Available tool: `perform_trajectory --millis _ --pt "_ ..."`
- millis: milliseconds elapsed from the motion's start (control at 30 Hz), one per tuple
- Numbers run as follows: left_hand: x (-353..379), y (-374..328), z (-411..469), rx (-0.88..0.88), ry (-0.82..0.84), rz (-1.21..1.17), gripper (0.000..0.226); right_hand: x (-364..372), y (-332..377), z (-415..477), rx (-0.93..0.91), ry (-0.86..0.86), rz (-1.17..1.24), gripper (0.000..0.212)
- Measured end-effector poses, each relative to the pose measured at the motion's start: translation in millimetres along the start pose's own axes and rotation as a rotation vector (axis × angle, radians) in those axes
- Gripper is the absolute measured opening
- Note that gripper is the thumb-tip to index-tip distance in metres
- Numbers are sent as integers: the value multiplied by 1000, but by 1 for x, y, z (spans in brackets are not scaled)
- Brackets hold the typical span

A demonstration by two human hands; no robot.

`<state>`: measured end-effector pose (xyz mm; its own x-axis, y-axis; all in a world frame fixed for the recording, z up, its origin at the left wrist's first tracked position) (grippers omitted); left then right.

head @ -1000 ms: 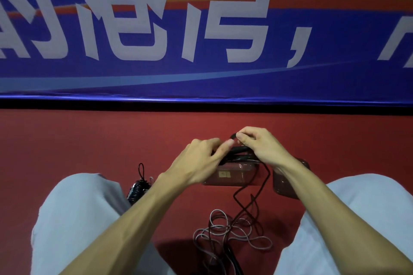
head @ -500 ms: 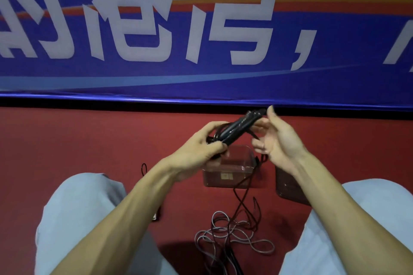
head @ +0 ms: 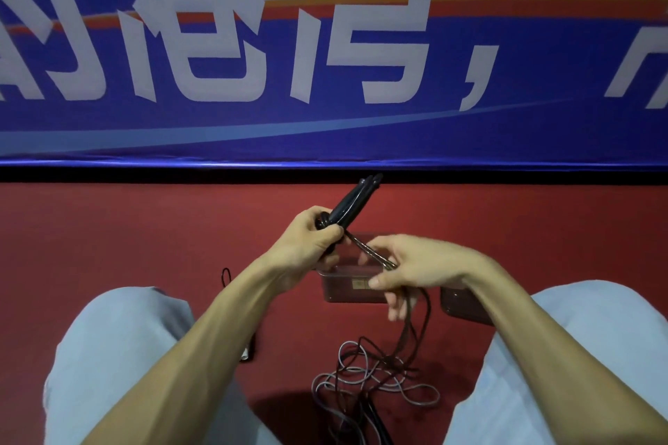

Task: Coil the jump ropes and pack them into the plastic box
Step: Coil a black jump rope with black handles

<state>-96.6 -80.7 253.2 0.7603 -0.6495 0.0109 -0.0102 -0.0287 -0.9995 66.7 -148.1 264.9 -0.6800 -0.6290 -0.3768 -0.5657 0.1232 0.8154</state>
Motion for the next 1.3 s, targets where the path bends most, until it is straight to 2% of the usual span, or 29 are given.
perform_trajectory --millis 100,167,233,367,467,600,700,800,900,967,1033,1133,1200,1300 --pt "-3 6 5 -28 -34 66 11 -2 -6 -3 148 -52 -305 14" --pt "-9 6 9 -27 -18 106 14 -4 -5 -5 83 -113 -452 9" --pt "-14 8 12 -19 19 206 16 -5 -1 -8 21 -181 -586 14" --pt "-21 16 17 -61 15 718 12 -3 9 -13 -80 -293 -830 40" --pt "-20 17 14 -62 105 986 14 1 14 -15 -133 -381 -969 32" --pt "-12 17 8 -14 126 1151 17 -3 10 -11 -218 -490 -882 16" --pt "-5 18 5 42 205 1226 15 -7 7 -9 -264 -617 -891 11" --pt "3 21 1 89 293 1254 18 -10 6 -10 -227 -783 -847 23" --pt "9 17 -3 134 297 1207 18 -16 0 -10 -94 -883 -723 34" --pt "9 14 -6 147 280 1136 27 -20 -4 -10 -24 -918 -590 40" --pt "10 13 -9 116 269 1056 36 -20 -5 -8 12 -886 -478 41" --pt "16 11 -13 128 306 996 24 -22 -6 -5 0 -714 -330 30" --pt "19 6 -16 128 356 905 20 -24 -8 -7 -95 -564 -104 23" --pt "19 -5 -18 94 431 635 14 -28 -9 -13 -251 -438 314 28"
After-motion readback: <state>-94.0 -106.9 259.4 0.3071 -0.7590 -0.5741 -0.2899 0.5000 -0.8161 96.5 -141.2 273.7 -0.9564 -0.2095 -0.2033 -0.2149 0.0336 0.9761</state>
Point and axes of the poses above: each hand's wrist, its own z-axis towards the middle knuckle, its own x-axis out of the palm, y = z × x, the point moved 2 cm from there along z, towards the middle knuckle, and after that the axes turned 12 degrees about y, right-handed, at the moved point
